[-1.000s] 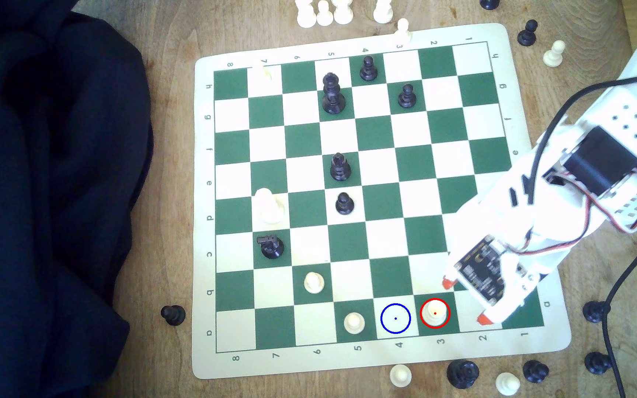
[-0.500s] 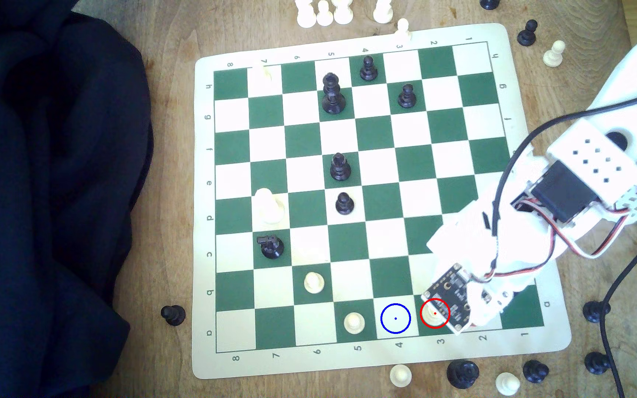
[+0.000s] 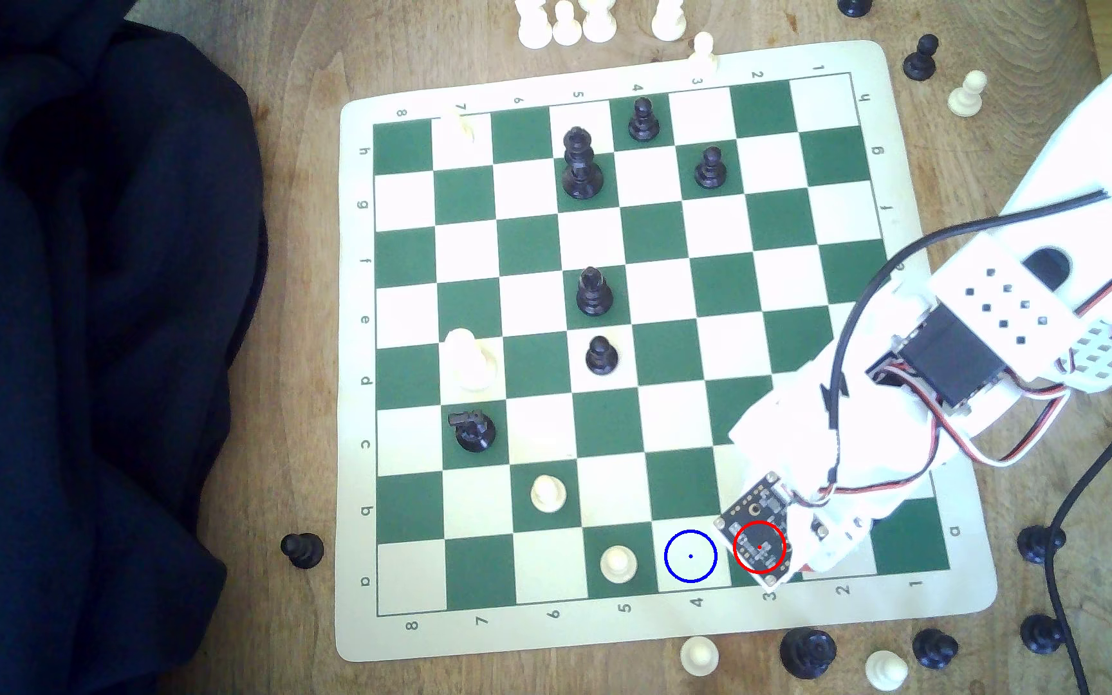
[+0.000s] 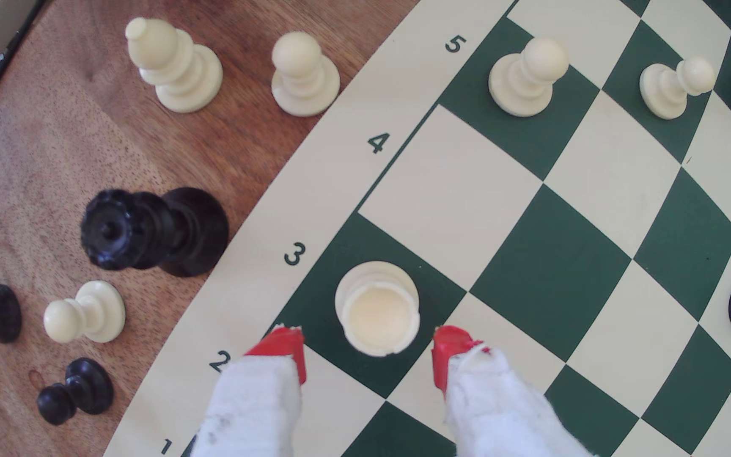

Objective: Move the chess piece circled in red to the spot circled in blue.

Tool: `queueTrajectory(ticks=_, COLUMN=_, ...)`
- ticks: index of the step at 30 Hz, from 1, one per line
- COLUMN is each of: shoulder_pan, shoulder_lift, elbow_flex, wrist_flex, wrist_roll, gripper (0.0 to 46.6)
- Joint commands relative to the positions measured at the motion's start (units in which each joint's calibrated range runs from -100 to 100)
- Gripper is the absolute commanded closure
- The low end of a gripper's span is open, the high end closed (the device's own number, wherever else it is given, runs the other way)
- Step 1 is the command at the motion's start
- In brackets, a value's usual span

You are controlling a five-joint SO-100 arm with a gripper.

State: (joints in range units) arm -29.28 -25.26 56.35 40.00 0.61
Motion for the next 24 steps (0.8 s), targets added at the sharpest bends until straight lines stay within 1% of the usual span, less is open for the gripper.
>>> queueTrajectory(ticks=1, shoulder_pan=0.0, shoulder_lift=0.1, elbow_flex=-2.5, wrist_flex=-1.6, wrist_roll=0.4, gripper=30.8)
queueTrajectory(ticks=5, shoulder_pan=0.3, shoulder_lift=1.1, elbow_flex=-3.1, wrist_flex=-2.4, wrist_roll=0.3, gripper=32.6)
queueTrajectory(ticks=13, shoulder_pan=0.2, shoulder_lift=1.9, elbow_flex=-5.2, wrist_flex=-3.9, wrist_roll=0.1, gripper=34.1)
queueTrajectory(ticks=19, shoulder_pan=0.4, shoulder_lift=2.2, elbow_flex=-5.5, wrist_flex=-5.1, wrist_roll=0.0, gripper=34.3)
queueTrajectory(ticks=20, shoulder_pan=0.5, shoulder_lift=2.2, elbow_flex=-5.6, wrist_flex=-5.1, wrist_roll=0.0, gripper=35.0)
queueTrajectory(ticks=22, shoulder_pan=0.4, shoulder_lift=2.2, elbow_flex=-5.9, wrist_flex=-4.9, wrist_roll=0.1, gripper=39.4)
queueTrajectory(ticks=24, shoulder_pan=0.2, shoulder_lift=2.1, elbow_flex=-6.2, wrist_flex=-4.2, wrist_roll=0.3, gripper=41.5)
